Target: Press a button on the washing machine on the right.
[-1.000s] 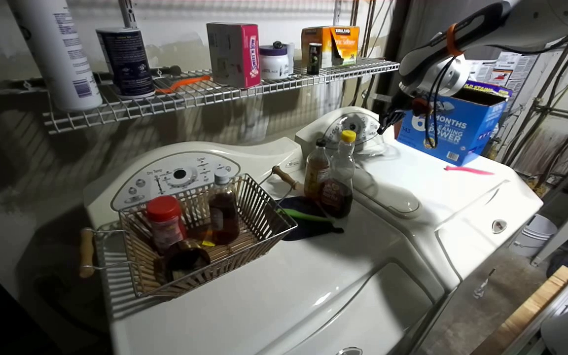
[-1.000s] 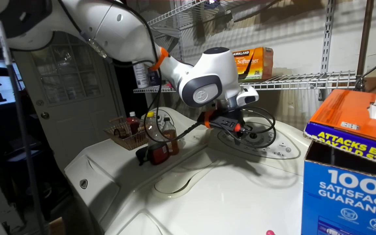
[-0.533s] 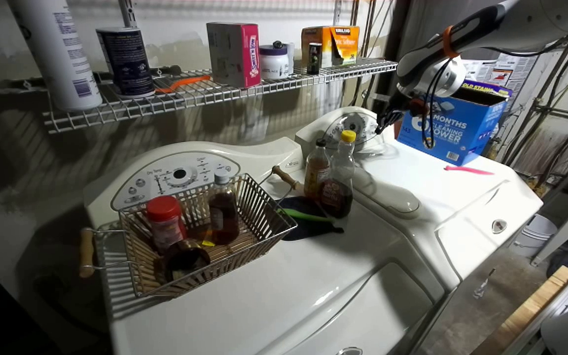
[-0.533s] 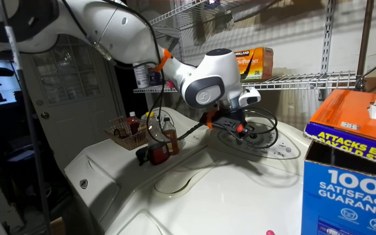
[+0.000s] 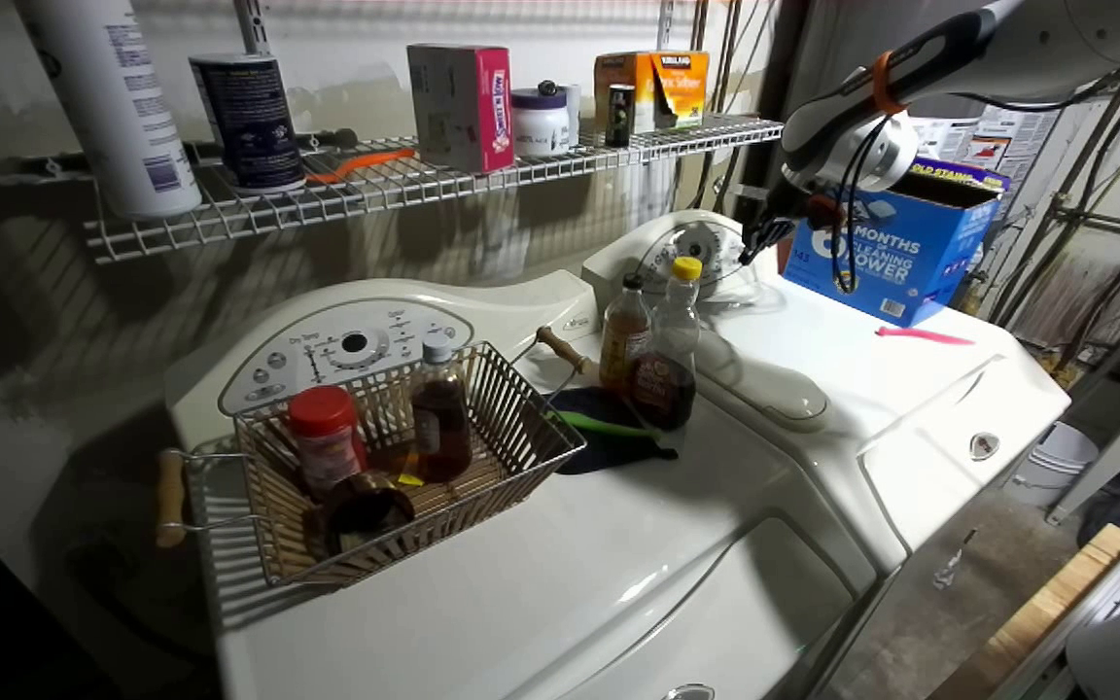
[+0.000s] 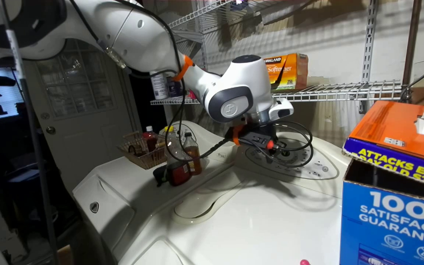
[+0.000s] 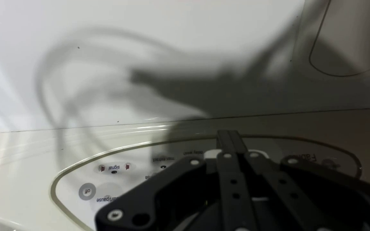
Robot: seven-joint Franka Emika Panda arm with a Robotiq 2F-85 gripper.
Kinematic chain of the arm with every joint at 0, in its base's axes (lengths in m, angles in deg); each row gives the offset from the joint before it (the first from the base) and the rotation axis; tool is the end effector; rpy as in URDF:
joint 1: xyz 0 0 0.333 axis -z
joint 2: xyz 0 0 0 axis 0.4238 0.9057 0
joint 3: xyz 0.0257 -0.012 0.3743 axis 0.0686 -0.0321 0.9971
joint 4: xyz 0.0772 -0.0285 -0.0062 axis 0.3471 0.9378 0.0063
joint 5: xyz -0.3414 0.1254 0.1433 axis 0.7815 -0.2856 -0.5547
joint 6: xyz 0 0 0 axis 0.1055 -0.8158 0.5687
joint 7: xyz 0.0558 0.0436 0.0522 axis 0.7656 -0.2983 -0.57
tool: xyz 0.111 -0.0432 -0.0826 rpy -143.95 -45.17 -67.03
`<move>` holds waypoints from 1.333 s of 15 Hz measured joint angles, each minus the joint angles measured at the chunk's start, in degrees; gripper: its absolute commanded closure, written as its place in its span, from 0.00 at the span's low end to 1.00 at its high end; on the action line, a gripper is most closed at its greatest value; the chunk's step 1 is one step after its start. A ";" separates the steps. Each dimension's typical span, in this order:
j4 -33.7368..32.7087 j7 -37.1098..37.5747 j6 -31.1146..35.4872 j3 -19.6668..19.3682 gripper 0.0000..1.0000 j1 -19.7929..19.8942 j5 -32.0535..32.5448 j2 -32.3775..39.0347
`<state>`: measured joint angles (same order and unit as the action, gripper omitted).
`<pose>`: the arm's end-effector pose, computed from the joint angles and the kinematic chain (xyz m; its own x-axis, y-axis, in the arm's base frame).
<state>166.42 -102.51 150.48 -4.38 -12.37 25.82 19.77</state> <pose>0.6889 -0.1509 0.3521 0.9277 0.0245 0.3725 0.0533 -0.9963 -0.0674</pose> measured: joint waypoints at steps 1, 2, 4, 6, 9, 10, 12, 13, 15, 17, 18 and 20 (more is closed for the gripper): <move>-0.08 0.00 0.00 0.05 1.00 -0.02 0.27 0.10; -0.30 0.00 0.00 0.14 1.00 -0.03 0.41 0.32; -1.22 0.20 0.00 0.18 1.00 -0.06 0.91 1.10; -2.58 0.77 0.00 0.17 1.00 -0.05 1.70 2.19; -4.92 1.80 0.00 0.15 1.00 -0.04 2.86 4.08; -5.70 2.03 0.00 0.15 1.00 -0.05 3.17 4.71; -7.39 2.66 0.00 0.16 1.00 -0.07 3.80 6.11; -8.28 3.05 0.00 0.16 1.00 -0.09 4.12 6.81; -10.06 3.81 0.00 0.18 1.00 -0.13 4.68 8.31; -11.65 4.31 -0.01 0.25 1.00 -0.16 5.03 9.72; -12.34 4.52 -0.01 0.30 1.00 -0.18 5.17 10.38; -13.76 5.18 -0.01 0.39 1.00 -0.25 5.52 11.63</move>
<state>152.65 -97.33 150.47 -3.98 -12.62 31.34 31.40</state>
